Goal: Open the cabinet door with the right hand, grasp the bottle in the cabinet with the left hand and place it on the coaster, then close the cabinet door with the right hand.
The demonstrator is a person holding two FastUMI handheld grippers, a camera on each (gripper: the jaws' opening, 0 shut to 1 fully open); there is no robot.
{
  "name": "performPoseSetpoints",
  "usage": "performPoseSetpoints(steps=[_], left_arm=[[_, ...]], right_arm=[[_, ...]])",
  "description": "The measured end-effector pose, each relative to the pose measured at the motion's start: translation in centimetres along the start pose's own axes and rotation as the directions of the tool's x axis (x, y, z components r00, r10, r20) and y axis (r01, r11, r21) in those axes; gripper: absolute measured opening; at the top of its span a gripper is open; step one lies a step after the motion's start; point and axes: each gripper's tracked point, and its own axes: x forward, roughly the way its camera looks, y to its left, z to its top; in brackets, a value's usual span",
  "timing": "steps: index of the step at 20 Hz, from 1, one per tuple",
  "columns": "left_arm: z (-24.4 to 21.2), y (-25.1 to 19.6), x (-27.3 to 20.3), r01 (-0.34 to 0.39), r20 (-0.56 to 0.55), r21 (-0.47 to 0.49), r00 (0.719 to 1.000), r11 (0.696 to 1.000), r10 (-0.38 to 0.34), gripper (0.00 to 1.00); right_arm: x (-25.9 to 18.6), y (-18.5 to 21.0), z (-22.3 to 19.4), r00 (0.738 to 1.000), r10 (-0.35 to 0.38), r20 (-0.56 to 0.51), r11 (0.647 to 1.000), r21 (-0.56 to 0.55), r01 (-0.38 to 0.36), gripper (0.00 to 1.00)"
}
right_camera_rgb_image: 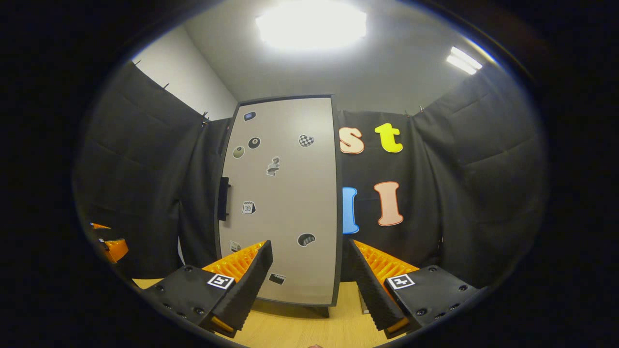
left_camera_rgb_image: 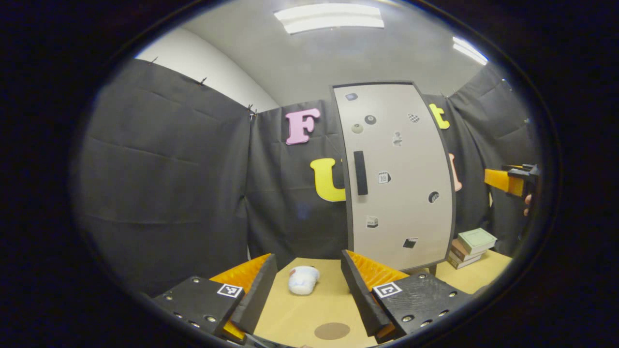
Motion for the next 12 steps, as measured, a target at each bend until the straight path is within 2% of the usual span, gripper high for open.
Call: performPoseSetpoints(steps=[12], left_arm=[[-2.3,12.5,3.2,-0.109,-0.006,0.024,0.994,0.994,0.11,0.82]], right_arm=[[9.0,12.5,3.4,0.996,0.087,0.026,0.996,-0.008,-0.087,0.99]])
